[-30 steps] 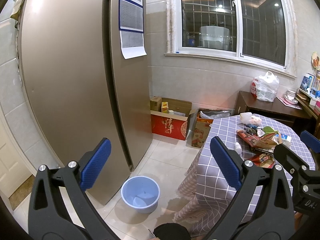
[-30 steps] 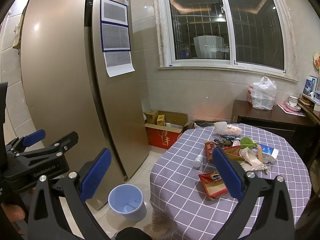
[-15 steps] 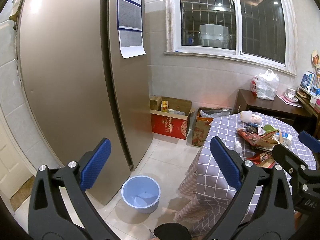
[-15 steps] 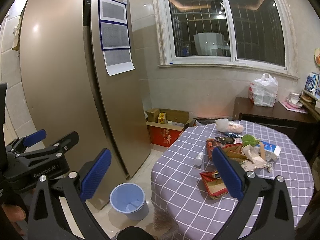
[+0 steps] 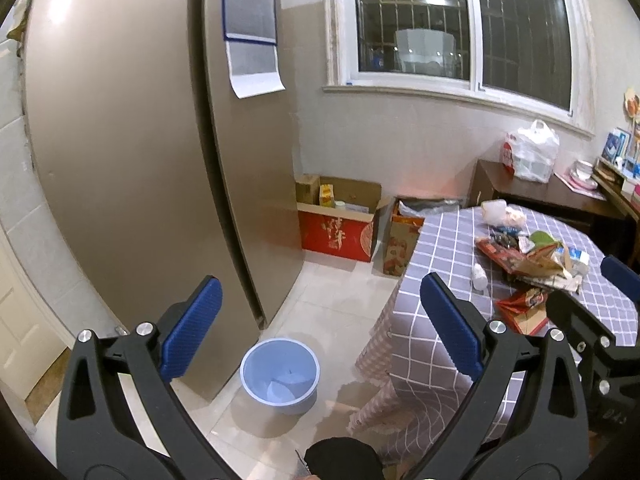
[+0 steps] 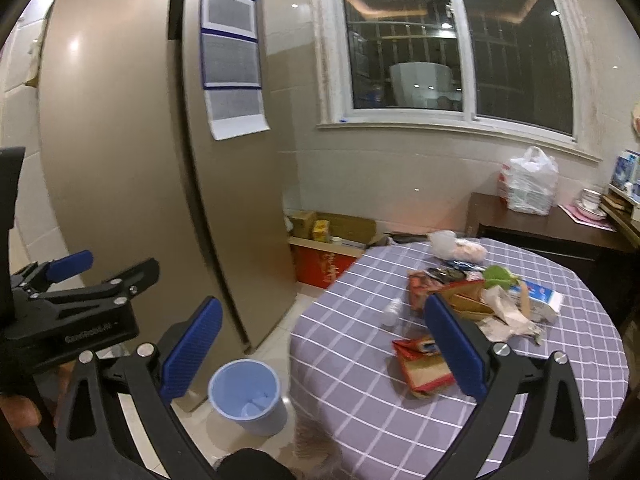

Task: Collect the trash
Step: 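Reach the left tool to the red-and-brown paper bag and grasp it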

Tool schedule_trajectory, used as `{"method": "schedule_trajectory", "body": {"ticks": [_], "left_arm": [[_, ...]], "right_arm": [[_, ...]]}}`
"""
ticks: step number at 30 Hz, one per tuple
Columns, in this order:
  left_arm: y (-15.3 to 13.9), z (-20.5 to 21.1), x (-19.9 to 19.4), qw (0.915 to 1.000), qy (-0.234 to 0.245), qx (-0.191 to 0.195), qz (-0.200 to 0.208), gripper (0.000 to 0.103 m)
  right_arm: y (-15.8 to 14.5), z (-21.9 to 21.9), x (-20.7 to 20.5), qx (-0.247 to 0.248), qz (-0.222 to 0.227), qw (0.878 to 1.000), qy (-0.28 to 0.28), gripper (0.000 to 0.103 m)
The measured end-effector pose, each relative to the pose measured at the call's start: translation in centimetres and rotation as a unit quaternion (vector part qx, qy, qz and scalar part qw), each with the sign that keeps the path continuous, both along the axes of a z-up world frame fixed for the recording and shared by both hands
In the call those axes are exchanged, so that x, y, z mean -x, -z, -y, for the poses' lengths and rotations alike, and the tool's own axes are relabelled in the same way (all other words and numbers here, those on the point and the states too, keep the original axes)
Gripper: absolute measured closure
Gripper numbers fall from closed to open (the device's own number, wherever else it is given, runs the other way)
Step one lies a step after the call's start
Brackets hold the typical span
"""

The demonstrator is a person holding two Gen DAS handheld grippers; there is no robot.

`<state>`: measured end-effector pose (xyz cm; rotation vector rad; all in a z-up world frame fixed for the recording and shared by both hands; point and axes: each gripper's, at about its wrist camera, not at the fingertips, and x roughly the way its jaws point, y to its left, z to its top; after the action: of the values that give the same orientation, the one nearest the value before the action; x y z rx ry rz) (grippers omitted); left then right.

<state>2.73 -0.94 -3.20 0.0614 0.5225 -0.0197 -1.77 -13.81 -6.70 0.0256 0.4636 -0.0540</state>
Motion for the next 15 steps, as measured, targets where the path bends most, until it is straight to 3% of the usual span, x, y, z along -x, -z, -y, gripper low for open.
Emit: {"method": "schedule_trajectory", "body": {"ticks": [8, 15], "left_arm": [[3.9, 5.6, -3.1, 0.9962, 0.064, -0.021, -0.055, 0.006], [7.7, 13.0, -5.1, 0.9807, 0.165, -0.035, -0.098, 0.006]], "right_arm": [[3.9, 6.4, 0.1, -0.003, -0.042, 0.995, 0.094, 0.004], [7.0, 13.6, 0.3, -0.045, -0.078, 0.981, 0.174, 0.004]]}}
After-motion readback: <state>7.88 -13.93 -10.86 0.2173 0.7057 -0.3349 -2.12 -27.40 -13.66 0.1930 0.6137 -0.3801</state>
